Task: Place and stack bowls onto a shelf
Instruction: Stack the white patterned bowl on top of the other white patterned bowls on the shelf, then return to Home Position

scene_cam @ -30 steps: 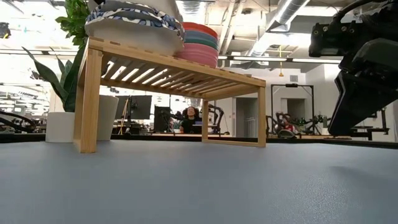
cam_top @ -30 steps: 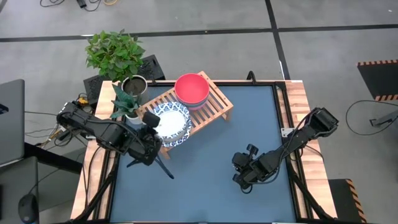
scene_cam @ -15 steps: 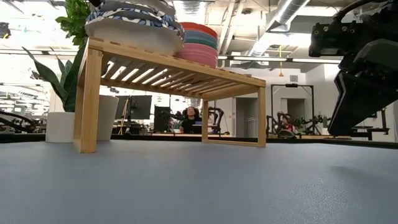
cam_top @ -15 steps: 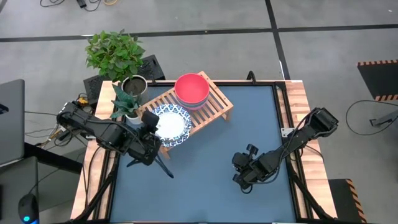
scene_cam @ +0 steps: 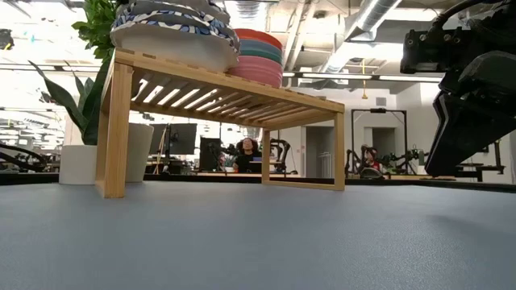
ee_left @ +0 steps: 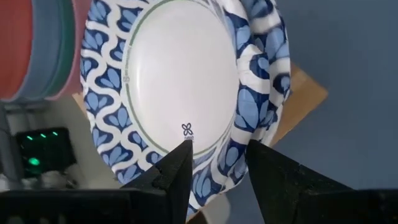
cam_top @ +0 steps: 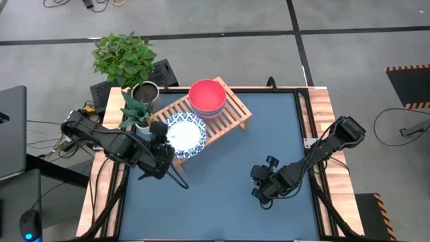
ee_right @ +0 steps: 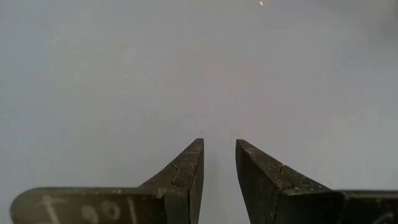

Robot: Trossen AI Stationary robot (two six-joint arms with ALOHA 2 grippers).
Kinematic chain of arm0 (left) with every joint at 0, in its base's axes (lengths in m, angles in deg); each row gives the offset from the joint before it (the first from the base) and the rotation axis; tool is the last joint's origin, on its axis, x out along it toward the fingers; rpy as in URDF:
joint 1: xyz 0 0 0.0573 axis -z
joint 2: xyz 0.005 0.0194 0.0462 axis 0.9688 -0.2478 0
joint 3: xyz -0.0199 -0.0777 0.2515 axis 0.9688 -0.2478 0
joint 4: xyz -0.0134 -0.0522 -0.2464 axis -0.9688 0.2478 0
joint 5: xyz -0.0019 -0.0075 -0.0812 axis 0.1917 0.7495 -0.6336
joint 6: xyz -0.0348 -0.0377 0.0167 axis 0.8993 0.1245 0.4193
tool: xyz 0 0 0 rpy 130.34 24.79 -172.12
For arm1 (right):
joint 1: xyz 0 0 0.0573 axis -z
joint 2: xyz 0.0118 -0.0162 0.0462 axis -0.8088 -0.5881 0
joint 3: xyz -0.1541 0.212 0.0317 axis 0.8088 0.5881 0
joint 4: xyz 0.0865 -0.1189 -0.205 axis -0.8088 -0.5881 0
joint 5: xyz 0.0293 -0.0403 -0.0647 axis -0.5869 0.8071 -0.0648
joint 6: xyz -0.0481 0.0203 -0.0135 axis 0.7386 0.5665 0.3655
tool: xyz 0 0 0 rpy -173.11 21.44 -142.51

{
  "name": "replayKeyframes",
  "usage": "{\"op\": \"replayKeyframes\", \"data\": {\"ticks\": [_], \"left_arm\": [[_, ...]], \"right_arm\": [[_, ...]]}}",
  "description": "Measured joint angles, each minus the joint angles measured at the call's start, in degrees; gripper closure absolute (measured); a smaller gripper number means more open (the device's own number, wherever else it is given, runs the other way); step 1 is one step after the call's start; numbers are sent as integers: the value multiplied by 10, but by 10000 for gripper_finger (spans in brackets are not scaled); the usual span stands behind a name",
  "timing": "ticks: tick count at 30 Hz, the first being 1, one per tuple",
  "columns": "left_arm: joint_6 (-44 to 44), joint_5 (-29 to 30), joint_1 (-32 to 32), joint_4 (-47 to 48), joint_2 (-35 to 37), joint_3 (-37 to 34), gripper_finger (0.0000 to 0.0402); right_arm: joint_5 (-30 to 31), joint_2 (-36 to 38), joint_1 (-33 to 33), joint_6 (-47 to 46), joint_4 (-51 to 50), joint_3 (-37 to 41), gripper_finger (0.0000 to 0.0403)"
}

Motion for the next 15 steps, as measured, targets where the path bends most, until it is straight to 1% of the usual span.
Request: {"op": "replayKeyframes", "data": {"ticks": [4,7,11,15], "left_arm": [[50,-8,1,-13,0,22,262],[85,-35,1,-30,0,41,262],[157,-75,1,-43,0,64,262],[213,-91,3,-77,3,69,262]], "right_arm": [[0,0,0,0,0,0,284],[1,0,0,0,1,0,284],[19,0,1,0,13,0,284],[28,4,1,29,42,0,284]]}}
